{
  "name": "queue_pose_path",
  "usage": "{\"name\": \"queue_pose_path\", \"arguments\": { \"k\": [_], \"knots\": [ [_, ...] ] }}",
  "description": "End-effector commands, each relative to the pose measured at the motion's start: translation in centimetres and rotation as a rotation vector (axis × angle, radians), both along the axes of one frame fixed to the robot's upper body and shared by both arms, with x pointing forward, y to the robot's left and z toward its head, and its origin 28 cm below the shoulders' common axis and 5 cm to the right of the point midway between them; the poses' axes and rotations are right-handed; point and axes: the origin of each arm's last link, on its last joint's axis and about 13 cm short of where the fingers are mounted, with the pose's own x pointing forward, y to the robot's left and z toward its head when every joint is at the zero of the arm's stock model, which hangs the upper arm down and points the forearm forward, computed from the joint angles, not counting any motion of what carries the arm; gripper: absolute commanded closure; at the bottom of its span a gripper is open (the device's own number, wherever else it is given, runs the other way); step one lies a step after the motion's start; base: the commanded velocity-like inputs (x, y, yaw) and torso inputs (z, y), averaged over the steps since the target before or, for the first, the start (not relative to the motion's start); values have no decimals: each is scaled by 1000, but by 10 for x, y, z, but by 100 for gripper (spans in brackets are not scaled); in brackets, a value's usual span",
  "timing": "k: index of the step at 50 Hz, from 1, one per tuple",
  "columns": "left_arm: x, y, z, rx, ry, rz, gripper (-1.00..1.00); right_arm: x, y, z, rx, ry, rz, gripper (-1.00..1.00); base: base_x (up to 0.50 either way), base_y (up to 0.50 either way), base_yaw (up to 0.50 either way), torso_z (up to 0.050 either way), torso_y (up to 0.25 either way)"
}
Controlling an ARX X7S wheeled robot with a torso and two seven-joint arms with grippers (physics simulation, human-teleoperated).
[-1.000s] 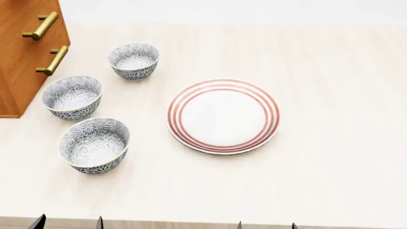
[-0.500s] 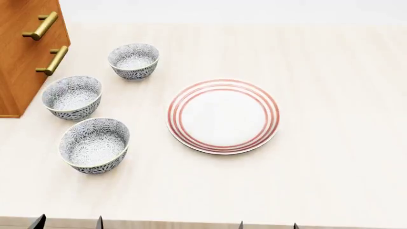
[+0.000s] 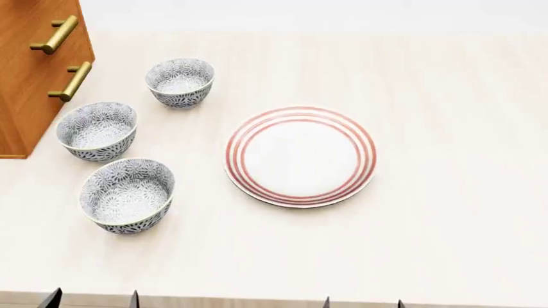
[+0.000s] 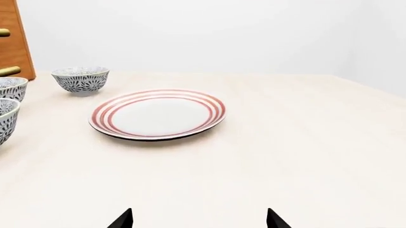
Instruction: Open the top drawer of the cabinet.
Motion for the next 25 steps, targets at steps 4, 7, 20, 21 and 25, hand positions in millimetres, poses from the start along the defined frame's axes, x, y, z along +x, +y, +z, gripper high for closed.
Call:
{"name": "queue_pose_path", "arguments": {
  "k": [4, 7, 20, 21, 25],
  "knots": [
    [0, 0, -1, 2, 1, -2, -100, 0, 0, 0, -7, 4, -7, -100, 0, 0, 0, 0, 0],
    [0, 0, -1, 2, 2, -3, -100, 0, 0, 0, -12, 7, -4, -100, 0, 0, 0, 0, 0],
    [0, 0, 0, 4, 3, -4, -100, 0, 1, -1, -24, 11, 4, -100, 0, 266, 0, 0, 0],
    [0, 0, -1, 4, 3, -4, -100, 0, 1, -1, -23, 11, 4, -100, 0, 500, 0, 0, 0],
    [0, 0, 0, 4, 3, -4, -100, 0, 1, -1, -24, 11, 4, -100, 0, 500, 0, 0, 0]
  ]
}}
